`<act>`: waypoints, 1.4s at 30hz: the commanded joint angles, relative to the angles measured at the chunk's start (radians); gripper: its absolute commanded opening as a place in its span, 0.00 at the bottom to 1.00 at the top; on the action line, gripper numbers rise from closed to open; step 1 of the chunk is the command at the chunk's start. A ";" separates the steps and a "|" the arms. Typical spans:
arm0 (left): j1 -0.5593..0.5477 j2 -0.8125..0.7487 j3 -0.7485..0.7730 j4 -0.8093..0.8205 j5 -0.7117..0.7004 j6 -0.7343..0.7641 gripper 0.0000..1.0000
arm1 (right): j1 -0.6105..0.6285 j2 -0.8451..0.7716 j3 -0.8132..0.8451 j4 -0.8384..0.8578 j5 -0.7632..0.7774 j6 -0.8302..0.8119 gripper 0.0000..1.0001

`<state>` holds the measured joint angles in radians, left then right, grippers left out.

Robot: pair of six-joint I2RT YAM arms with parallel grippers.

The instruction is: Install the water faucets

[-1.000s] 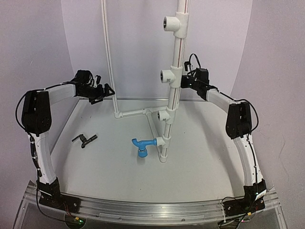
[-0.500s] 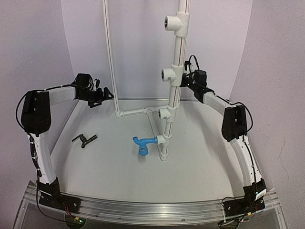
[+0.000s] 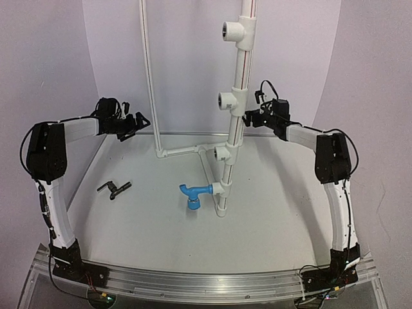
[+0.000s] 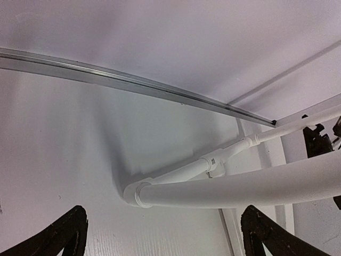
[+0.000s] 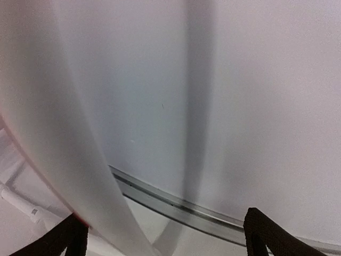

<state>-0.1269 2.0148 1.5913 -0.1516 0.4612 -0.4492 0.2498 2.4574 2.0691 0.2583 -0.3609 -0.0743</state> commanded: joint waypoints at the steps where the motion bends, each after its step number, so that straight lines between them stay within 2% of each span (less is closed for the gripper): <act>1: 0.006 -0.040 0.016 0.057 0.026 -0.020 1.00 | -0.003 -0.193 -0.097 0.007 -0.062 0.016 0.90; 6: 0.008 -0.052 0.013 0.039 0.020 -0.007 1.00 | -0.002 -0.213 -0.124 -0.011 -0.224 0.124 0.50; 9: 0.007 -0.060 0.009 0.033 0.019 -0.005 1.00 | 0.000 -0.185 -0.086 -0.026 -0.352 0.194 0.38; 13: 0.008 -0.071 -0.015 0.044 0.015 -0.012 1.00 | 0.010 -0.137 -0.031 -0.033 -0.393 0.226 0.35; 17: 0.008 -0.084 -0.039 0.060 0.010 -0.030 1.00 | 0.014 -0.059 0.076 -0.047 -0.316 0.231 0.31; 23: 0.008 -0.107 -0.054 0.043 -0.001 -0.025 1.00 | 0.001 0.074 0.259 -0.051 -0.199 0.216 0.19; 33: 0.009 -0.160 -0.110 -0.060 -0.023 0.018 1.00 | -0.055 0.225 0.501 -0.048 -0.136 0.151 0.17; 37: 0.010 -0.201 -0.144 -0.184 -0.049 0.060 1.00 | -0.067 0.245 0.545 -0.032 -0.117 0.121 0.19; 39: 0.014 -0.233 -0.166 -0.262 -0.068 0.080 1.00 | -0.068 0.216 0.519 -0.030 -0.157 0.120 0.27; 42: 0.029 -0.282 -0.207 -0.407 -0.109 0.101 1.00 | -0.063 0.126 0.389 -0.027 -0.248 0.119 0.46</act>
<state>-0.1176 1.8428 1.4228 -0.3519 0.4116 -0.4051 0.2244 2.6856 2.5421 0.1886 -0.5933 0.0613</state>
